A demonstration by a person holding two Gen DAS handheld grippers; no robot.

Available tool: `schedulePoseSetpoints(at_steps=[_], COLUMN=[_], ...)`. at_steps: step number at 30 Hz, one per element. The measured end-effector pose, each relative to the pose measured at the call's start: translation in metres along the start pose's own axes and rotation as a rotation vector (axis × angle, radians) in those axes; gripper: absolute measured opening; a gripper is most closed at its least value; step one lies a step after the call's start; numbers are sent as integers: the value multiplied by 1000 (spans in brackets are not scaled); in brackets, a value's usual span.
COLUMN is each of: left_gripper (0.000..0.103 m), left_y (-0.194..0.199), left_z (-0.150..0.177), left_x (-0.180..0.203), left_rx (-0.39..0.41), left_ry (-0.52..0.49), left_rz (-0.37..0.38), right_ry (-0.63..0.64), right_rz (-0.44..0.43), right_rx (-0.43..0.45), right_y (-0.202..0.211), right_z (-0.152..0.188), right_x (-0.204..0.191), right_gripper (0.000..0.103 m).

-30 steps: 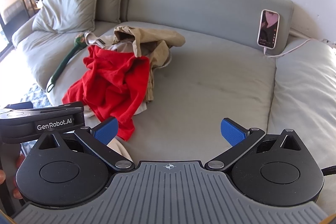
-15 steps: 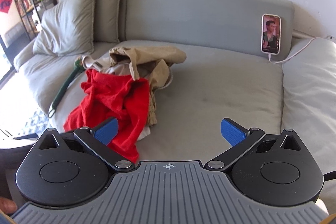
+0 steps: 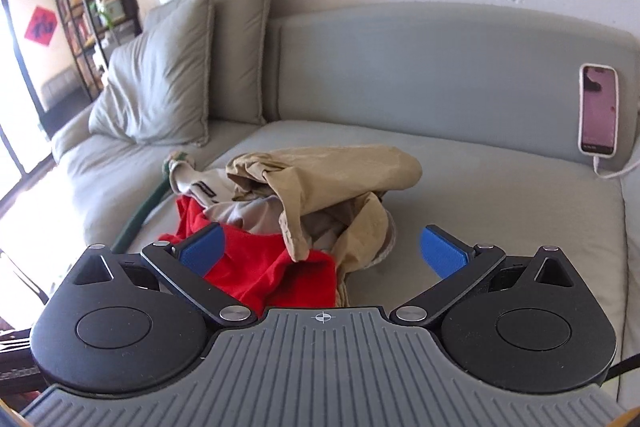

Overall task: Fold clothes
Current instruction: 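Grasp the khaki trousers in the pile with the right tool, then lift the khaki trousers high with the right tool to shake them out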

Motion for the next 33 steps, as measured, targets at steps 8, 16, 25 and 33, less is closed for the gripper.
schedulePoseSetpoints(at_steps=[8,16,25,33], left_gripper=[102,102,102,102], left_y=[-9,25,108,130], left_z=[-8,-32,-60,-35], left_x=[-6,20,66,98], left_rx=[16,134,345,286], left_ry=[51,54,19,-49], left_rz=[24,142,371,499], right_ry=[199,34,-88,-89], right_rz=[66,116,118,292], right_rx=[-90,162,640,913], right_y=[-86,-44,175,367], right_z=[-27,-112,-225,-210], right_x=[-33,-7,37,69], right_gripper=[67,3,2,3])
Point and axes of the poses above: each gripper's, at about its wrist camera, not at the fingertips, and y roughly against the way its jaws point, x to its right, z to its underside, the point moved 4 cm from there along -y, roughly the way its jaws point
